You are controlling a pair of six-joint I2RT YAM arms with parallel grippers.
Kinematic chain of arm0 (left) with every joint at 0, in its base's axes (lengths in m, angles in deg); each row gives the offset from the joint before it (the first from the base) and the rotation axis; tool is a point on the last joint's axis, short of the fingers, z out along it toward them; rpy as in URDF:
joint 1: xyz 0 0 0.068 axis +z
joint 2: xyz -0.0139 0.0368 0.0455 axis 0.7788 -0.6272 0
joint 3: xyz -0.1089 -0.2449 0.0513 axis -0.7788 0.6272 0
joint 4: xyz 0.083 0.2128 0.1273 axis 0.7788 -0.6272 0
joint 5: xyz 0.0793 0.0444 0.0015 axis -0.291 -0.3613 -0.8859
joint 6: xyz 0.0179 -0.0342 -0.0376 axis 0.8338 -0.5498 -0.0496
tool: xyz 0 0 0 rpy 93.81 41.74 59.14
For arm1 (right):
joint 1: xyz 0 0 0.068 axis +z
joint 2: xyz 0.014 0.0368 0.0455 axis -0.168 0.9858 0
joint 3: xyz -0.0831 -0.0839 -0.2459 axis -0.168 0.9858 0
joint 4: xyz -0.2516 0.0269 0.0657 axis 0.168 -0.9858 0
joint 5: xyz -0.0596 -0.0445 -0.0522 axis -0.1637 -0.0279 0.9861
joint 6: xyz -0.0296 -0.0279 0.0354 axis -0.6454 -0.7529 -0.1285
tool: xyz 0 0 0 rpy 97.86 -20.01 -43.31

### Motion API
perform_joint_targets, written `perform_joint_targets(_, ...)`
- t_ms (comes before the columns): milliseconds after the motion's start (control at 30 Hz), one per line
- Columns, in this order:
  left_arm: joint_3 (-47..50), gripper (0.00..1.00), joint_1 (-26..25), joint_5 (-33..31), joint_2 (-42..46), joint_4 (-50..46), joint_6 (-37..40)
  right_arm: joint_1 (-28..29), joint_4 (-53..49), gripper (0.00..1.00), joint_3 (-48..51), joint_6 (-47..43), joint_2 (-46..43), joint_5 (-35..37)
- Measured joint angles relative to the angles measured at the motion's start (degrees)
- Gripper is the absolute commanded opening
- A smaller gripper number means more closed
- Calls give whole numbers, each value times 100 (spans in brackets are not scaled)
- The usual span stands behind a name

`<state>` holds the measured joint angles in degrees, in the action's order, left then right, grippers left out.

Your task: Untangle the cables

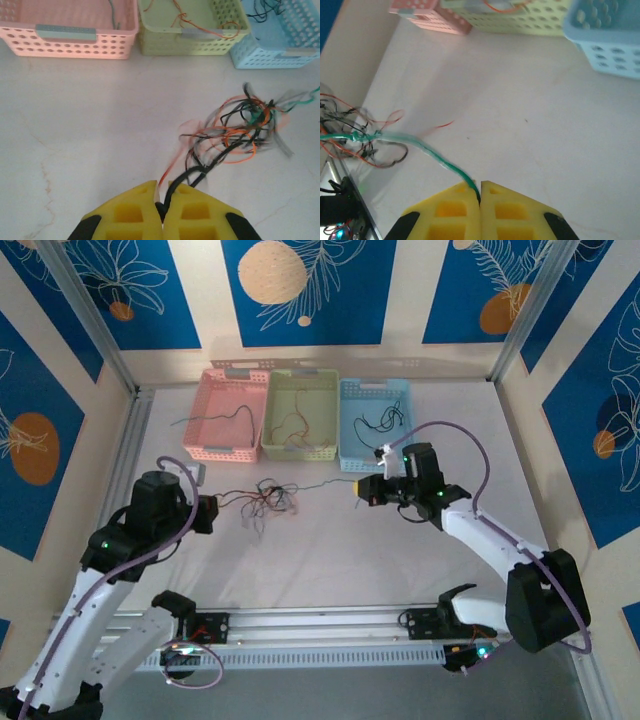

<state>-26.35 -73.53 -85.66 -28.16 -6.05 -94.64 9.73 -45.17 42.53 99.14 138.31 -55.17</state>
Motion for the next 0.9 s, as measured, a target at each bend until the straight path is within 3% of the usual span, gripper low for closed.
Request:
perform_joint_targets(167,0,0,-15,-162,85,-28,2,-479,-205,0,140,155,-17,-131)
perform_joint_targets(400,0,0,90,-975,238,-387,0,-957,-632,0,219,334,-20,761)
perform_joint_targets(567,0,0,90,-1084,245,-426,2,-1073,-649,0,267,413,-201,739)
perform_joint_targets(767,42,0,90,-905,243,-387,68,-452,-450,0,205,426,-616,350)
perform_joint_targets(900,131,0,90,-815,219,-339,133,142,-483,0,-396,479,-551,476)
